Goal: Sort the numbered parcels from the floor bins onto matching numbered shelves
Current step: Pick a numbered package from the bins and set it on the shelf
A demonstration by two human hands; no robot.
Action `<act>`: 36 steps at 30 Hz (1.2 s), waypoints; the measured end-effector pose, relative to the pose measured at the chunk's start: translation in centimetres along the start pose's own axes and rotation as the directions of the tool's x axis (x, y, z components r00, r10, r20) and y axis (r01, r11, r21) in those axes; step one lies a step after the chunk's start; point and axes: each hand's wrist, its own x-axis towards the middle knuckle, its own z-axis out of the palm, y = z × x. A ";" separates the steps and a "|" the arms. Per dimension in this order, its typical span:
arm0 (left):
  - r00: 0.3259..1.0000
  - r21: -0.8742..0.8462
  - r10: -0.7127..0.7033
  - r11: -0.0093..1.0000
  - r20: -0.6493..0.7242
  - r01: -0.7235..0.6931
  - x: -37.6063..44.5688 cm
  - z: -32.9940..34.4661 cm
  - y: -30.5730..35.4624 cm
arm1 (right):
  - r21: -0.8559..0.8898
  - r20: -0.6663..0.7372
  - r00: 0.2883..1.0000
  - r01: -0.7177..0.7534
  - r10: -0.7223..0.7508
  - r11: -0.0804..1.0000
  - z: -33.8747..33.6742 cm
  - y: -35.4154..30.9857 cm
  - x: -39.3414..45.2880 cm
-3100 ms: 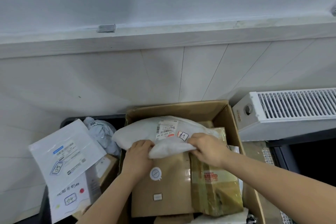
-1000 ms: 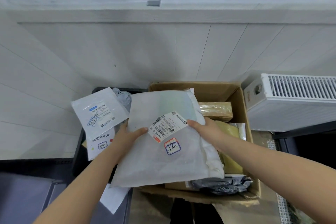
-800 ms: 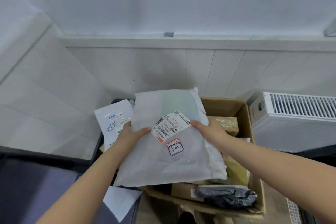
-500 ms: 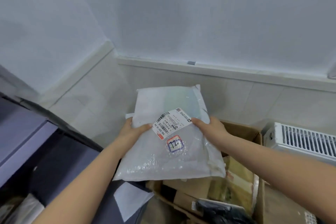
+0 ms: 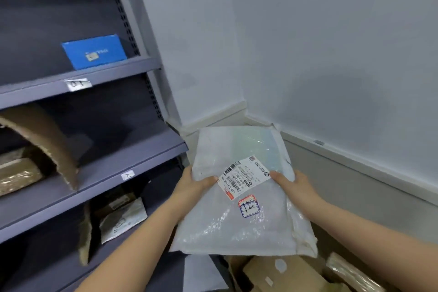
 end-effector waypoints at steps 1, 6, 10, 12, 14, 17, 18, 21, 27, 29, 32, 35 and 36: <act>0.999 0.000 0.016 1.000 -0.031 -0.016 -1.1 -1.1 0.0 | -0.005 0.029 0.999 0.030 -0.030 1.000 0.7 -0.8 -0.6; 0.986 -0.041 0.016 0.999 -0.166 -0.023 -6.6 -7.4 -0.7 | -0.024 0.172 0.973 0.161 -0.155 0.987 5.7 -4.3 -3.3; 0.974 -0.036 0.008 0.999 -0.226 -0.016 -11.8 -12.3 -0.4 | -0.033 0.271 0.938 0.232 -0.214 0.972 10.4 -6.7 -5.9; 0.959 -0.013 0.039 0.999 -0.280 -0.044 -14.1 -14.5 -0.5 | -0.025 0.311 0.922 0.248 -0.228 0.968 12.6 -7.6 -7.3; 0.947 -0.006 0.029 0.999 -0.320 -0.033 -16.0 -16.4 -1.2 | -0.031 0.364 0.902 0.260 -0.231 0.965 14.8 -7.8 -8.4; 0.923 -0.010 0.007 1.000 -0.385 -0.012 -19.0 -18.9 -2.7 | -0.056 0.418 0.878 0.280 -0.232 0.958 17.9 -8.1 -10.6; 0.915 -0.016 0.004 1.000 -0.404 -0.012 -20.1 -19.7 -3.2 | -0.063 0.429 0.872 0.290 -0.237 0.955 18.9 -8.2 -11.4; 0.897 -0.007 0.007 1.000 -0.442 -0.011 -23.7 -22.3 -5.0 | -0.082 0.465 0.855 0.299 -0.229 0.951 22.2 -8.1 -14.5; 0.855 -0.053 -0.060 0.998 -0.516 0.038 -30.0 -29.3 -10.9 | -0.092 0.529 0.817 0.325 -0.230 0.941 28.7 -8.1 -22.7; 0.840 -0.033 -0.066 0.998 -0.538 0.057 -32.2 -31.7 -12.5 | -0.100 0.551 0.806 0.323 -0.218 0.941 30.9 -8.1 -25.2; 0.848 0.022 -0.058 0.996 -0.527 0.082 -35.8 -35.5 -15.1 | -0.098 0.591 0.774 0.347 -0.226 0.933 34.6 -8.4 -29.0; 0.817 -0.008 -0.078 0.996 -0.572 0.089 -39.7 -39.3 -17.3 | -0.085 0.627 0.749 0.341 -0.216 0.936 38.6 -8.1 -32.6; 0.800 -0.017 -0.088 0.995 -0.594 0.096 -41.1 -40.3 -17.9 | -0.079 0.643 0.737 0.334 -0.208 0.939 39.8 -8.0 -33.9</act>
